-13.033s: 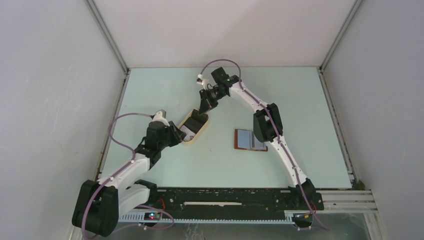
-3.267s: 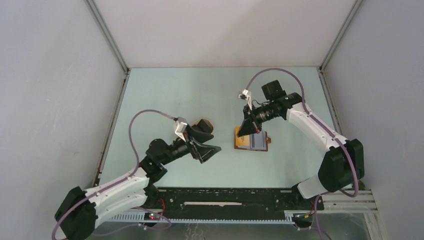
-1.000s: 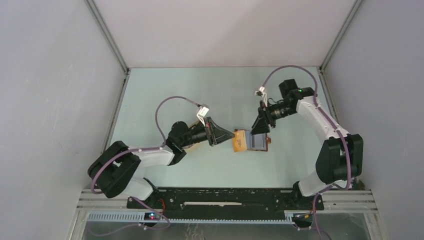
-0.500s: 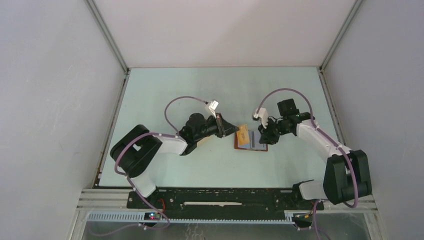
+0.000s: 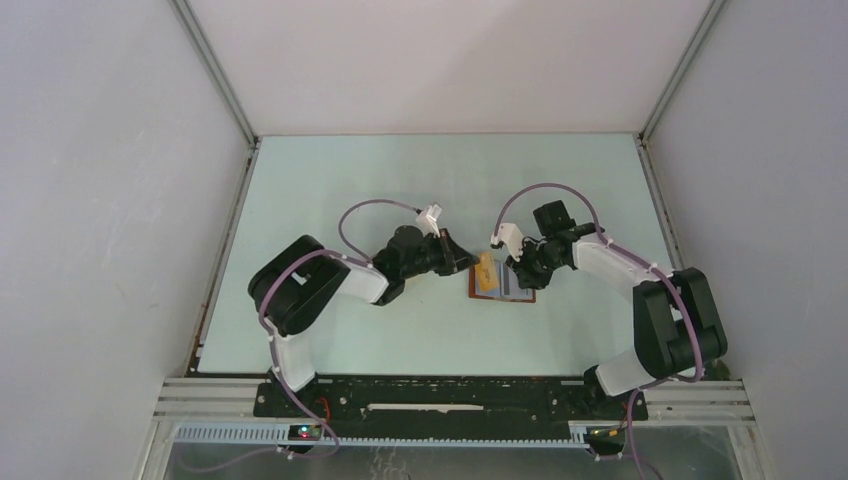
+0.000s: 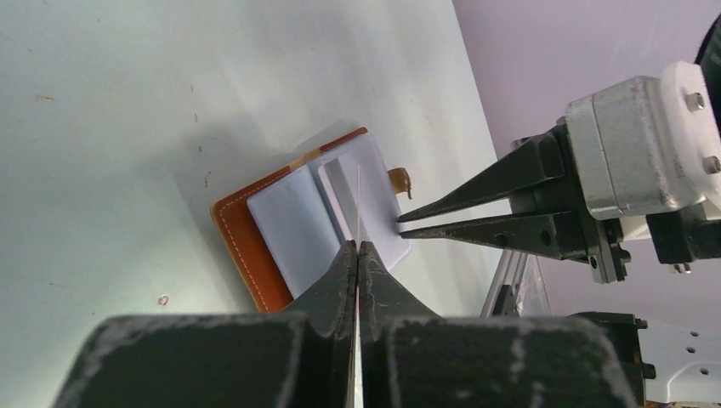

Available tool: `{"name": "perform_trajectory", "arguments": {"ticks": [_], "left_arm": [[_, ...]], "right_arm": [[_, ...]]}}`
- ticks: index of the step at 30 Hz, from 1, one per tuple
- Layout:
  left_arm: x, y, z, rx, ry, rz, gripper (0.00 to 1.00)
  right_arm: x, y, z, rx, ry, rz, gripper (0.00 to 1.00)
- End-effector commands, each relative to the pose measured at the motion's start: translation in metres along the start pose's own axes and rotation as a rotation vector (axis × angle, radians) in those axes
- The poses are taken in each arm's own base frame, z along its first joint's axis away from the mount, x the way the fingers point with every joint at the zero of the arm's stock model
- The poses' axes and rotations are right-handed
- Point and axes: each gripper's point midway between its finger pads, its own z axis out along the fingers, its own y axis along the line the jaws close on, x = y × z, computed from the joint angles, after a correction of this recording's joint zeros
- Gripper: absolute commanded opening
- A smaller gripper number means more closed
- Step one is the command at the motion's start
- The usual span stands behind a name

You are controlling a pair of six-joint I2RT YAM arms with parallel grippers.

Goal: Put the credit cards into the card holder
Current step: Insert the credit card into the card holder.

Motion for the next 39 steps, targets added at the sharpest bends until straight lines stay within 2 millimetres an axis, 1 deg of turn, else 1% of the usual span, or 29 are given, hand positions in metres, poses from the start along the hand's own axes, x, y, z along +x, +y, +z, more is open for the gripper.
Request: {"name": "perform_trajectory", "arguments": {"ticks": [1,6,17,25,31,37,39], "left_arm": [[-0.019,-0.015,0.014,0.047,-0.051,-0.011,0.00],[-0.016,-0.012,0.019,0.058,-0.051,-0.042,0.00],[-0.014,-0.012,0.020,0.079,-0.049,-0.069,0.00],[-0.012,-0.017,0.015,0.104,-0.053,-0.082,0.00],[-0.012,-0.017,0.005,0.105,-0.065,-0.085,0.00],[-0.009,-0.015,0.007,0.107,-0.059,-0.094,0.00],[-0.008,-0.011,0.008,0.091,-0.052,-0.093,0.00]], "right_arm": [[-0.011,-0.015,-0.004,0.051,-0.007,-0.010,0.19],[-0.009,-0.015,-0.001,0.041,0.007,0.001,0.18],[-0.005,-0.014,0.001,0.029,0.036,0.016,0.18],[-0.003,-0.013,0.003,0.023,0.049,0.020,0.17],[-0.004,-0.013,0.003,0.020,0.051,0.022,0.17],[-0.003,-0.012,0.004,0.017,0.057,0.023,0.17],[-0.003,-0.012,0.004,0.017,0.057,0.023,0.16]]}}
